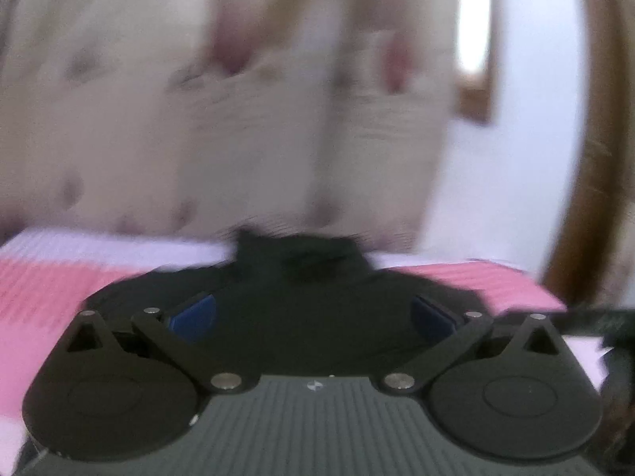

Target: Fold large clothes

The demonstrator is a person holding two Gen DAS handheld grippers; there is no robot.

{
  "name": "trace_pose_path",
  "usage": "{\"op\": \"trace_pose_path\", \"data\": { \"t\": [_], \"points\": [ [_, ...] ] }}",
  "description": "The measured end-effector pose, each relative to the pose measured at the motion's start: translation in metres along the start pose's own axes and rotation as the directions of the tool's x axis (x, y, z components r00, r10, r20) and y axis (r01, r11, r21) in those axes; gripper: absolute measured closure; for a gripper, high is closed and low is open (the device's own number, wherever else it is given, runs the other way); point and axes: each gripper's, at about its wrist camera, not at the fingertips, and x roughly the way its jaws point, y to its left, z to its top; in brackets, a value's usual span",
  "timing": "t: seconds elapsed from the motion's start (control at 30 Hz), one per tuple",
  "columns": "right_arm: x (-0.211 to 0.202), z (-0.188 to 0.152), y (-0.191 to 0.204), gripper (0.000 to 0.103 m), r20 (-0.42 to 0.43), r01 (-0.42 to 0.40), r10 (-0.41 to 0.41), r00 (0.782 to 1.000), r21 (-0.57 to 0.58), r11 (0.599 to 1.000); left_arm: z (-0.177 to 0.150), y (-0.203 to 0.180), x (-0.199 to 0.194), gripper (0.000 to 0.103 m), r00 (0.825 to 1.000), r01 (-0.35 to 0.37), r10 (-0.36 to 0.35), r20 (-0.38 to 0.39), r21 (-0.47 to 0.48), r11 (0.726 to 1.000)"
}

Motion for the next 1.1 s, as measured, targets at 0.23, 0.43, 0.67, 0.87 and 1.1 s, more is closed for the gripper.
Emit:
{"op": "trace_pose_path", "data": {
  "t": [0.23, 0.43, 0.67, 0.87, 1.1],
  "points": [
    [0.084, 0.016, -0.014, 0.062, -0.159, 0.166, -0.165, 0.973, -0.011, 0.986, -0.039, 0.082, 0.016, 0.005, 0.965, -0.244, 0.233, -0.122, -0.084, 0.966],
    [0.089, 0.022, 0.004, 0.099, -0.085, 0.157, -0.163, 0.983, -0.077, 0.985, -0.059, 0.105, 0.017, 0.002, 0.952, -0.284, 0.266, -0.152, -0.116, 0.952],
    [0.085, 0.002, -0.027, 0.102, -0.064, 0.275, -0.284, 0.957, -0.127, 0.953, -0.063, 0.094, 0.027, 0.0, 0.931, -0.328, 0.311, -0.191, -0.067, 0.942],
    [0.054, 0.014, -0.003, 0.101, 0.11, 0.225, -0.216, 0.97, -0.08, 0.971, -0.066, 0.09, 0.033, 0.0, 0.91, -0.369, 0.356, -0.211, -0.024, 0.929],
    [0.107, 0.015, 0.06, 0.101, 0.026, 0.202, -0.208, 0.978, -0.387, 0.9, -0.067, 0.082, 0.038, 0.0, 0.884, -0.414, 0.412, -0.221, 0.042, 0.909]
  ]
}}
